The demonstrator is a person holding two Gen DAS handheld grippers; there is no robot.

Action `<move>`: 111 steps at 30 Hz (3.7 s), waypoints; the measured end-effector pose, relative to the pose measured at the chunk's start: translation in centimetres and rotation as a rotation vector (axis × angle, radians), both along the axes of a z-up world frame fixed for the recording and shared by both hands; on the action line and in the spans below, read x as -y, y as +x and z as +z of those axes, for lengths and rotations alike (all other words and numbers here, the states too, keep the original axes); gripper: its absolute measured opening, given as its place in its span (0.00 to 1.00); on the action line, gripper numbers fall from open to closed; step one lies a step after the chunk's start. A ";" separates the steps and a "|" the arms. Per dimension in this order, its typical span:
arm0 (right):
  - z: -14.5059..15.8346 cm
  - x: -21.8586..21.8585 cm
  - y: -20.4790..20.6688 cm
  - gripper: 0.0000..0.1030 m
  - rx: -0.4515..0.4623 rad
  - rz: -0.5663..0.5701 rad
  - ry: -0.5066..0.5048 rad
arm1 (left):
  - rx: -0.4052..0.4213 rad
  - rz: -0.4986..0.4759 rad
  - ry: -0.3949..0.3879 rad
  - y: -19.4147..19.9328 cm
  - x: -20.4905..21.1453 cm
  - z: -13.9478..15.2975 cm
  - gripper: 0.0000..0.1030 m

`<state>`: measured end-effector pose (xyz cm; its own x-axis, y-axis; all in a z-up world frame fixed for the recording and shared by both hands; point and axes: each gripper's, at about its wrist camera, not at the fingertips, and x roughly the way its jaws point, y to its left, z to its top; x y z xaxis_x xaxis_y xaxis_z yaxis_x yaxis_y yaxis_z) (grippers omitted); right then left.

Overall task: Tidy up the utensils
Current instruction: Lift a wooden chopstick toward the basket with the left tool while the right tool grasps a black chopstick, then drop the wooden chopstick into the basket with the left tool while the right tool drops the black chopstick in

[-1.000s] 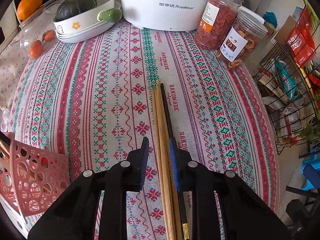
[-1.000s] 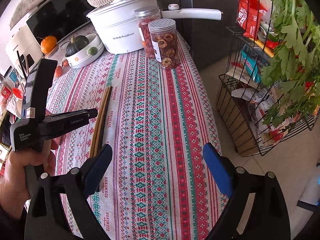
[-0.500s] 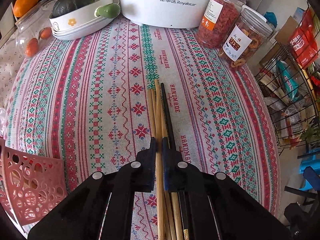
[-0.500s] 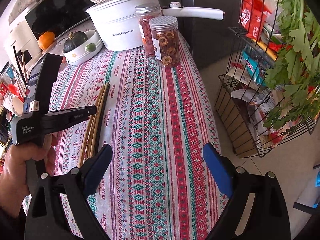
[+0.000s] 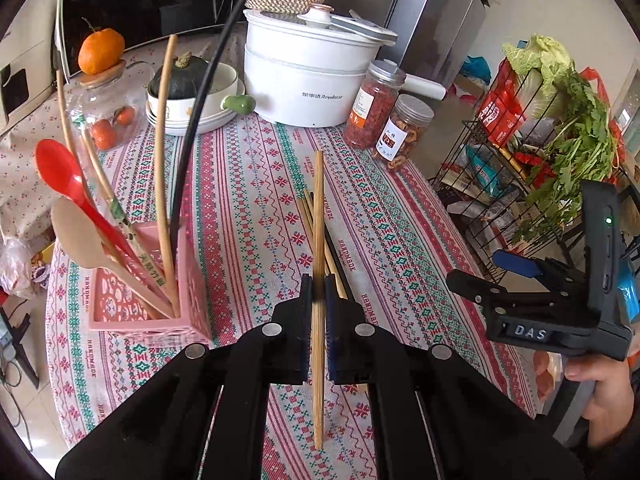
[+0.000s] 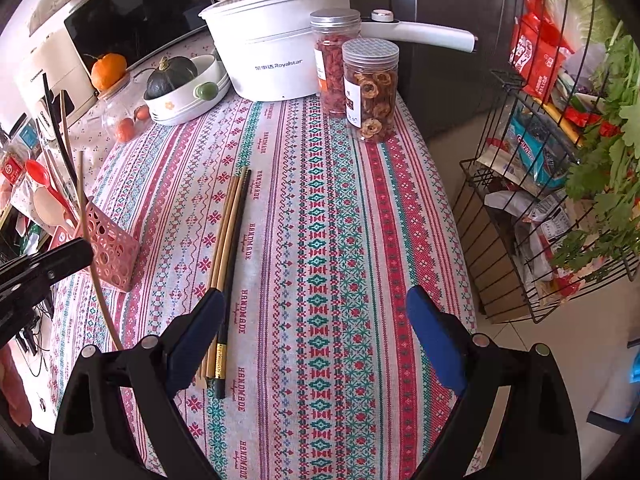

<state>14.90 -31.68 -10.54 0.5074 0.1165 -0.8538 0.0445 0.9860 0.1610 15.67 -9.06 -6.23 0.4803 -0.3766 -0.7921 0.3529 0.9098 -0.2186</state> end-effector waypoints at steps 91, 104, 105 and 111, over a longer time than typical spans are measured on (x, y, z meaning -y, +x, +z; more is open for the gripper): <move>13.7 -9.5 -3.1 0.06 0.410 0.128 0.166 | 0.375 0.222 -0.084 -2.0 -13.9 7.2 0.84; 18.9 -13.6 -3.0 0.06 0.522 0.189 0.234 | 0.230 0.241 -0.069 -3.8 -17.3 5.4 0.93; 19.0 -14.1 -2.7 0.06 0.527 0.193 0.230 | 0.212 0.238 -0.082 -3.8 -17.7 5.1 0.93; 17.8 -16.7 -0.7 0.06 0.501 0.210 0.194 | 0.087 0.264 -0.183 -3.3 -19.5 3.7 0.93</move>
<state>14.20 -15.03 7.24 0.7932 0.3891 -0.4685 -0.2774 0.9157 0.2908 12.42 10.48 -2.53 0.6432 -0.3622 -0.6746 0.1346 0.9208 -0.3660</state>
